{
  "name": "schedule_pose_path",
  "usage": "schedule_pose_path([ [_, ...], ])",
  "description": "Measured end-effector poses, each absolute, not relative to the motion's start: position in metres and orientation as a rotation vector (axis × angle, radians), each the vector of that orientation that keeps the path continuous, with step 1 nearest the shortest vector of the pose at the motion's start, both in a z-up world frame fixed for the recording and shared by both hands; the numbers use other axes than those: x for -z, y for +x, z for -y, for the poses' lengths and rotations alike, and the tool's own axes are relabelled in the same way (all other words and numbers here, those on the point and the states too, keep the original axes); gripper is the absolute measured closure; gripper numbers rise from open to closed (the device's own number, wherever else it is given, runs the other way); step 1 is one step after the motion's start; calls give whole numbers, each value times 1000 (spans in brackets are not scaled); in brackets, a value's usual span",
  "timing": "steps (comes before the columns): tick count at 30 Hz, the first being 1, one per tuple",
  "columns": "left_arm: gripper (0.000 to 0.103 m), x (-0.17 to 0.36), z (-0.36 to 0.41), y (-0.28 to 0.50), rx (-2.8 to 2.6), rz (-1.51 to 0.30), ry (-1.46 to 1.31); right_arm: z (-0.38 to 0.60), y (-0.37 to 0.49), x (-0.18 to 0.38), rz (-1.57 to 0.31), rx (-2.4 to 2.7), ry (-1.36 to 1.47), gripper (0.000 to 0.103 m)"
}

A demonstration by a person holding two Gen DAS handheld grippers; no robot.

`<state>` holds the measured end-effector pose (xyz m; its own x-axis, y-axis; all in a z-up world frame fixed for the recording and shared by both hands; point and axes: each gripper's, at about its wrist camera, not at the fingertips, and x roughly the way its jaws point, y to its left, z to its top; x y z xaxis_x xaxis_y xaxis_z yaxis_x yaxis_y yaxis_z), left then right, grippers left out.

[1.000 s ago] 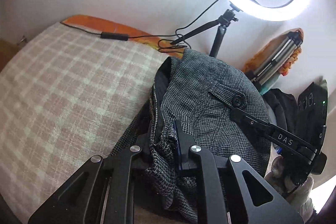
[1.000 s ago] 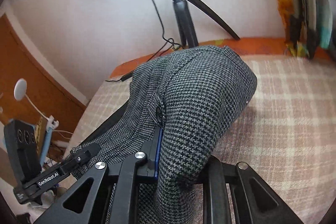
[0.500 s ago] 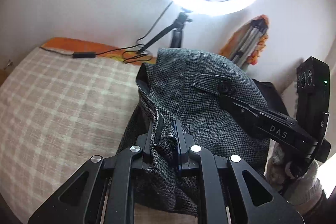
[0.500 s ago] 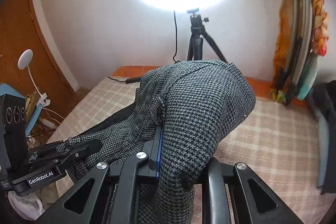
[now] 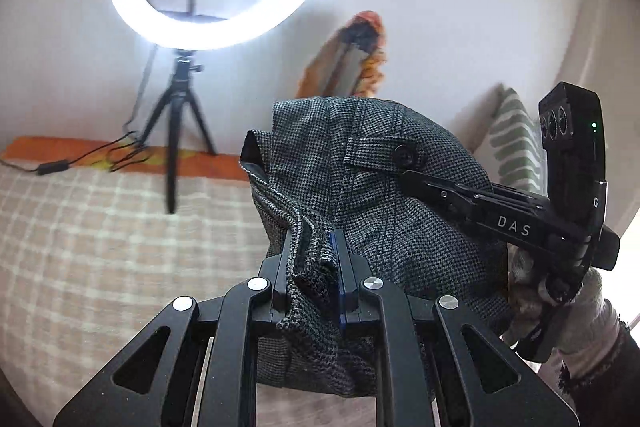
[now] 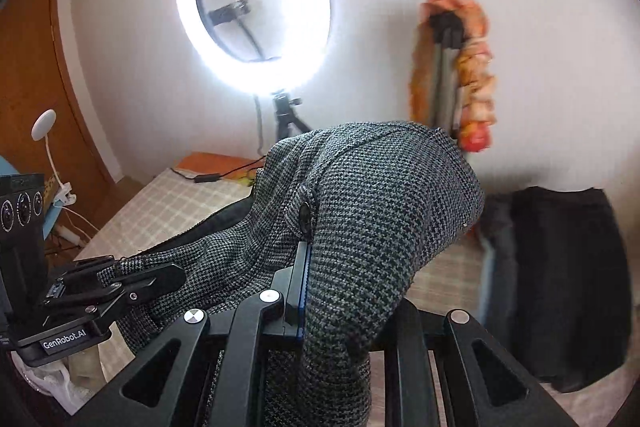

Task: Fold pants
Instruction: 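Carry the folded shorts with both grippers onto the stack of dark clothes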

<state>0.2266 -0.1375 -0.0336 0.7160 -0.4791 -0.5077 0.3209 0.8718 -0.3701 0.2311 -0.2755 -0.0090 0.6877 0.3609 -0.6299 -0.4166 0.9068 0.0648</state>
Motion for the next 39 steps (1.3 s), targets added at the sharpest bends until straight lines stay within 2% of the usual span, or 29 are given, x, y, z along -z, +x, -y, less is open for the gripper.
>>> schedule_pose_path([
  [10,90,15,233,257,545,-578,-231,369,246,-29,-654,-332,-108,90],
  [22,90,6,307,301,553,-529,-225,446,300,-63,-634,-336,-194,90],
  [28,90,30,350,328,553,-569,-214,489,334,-48,-665,-326,-223,90],
  [35,90,71,385,338,526,-658,-187,533,368,13,-754,-342,-204,89],
  [37,90,78,385,337,516,-671,-185,547,374,31,-759,-363,-146,83],
  [38,90,80,384,335,516,-676,-185,552,376,37,-763,-363,-122,76],
  [39,90,82,382,334,520,-689,-185,557,377,40,-770,-354,-108,65],
])
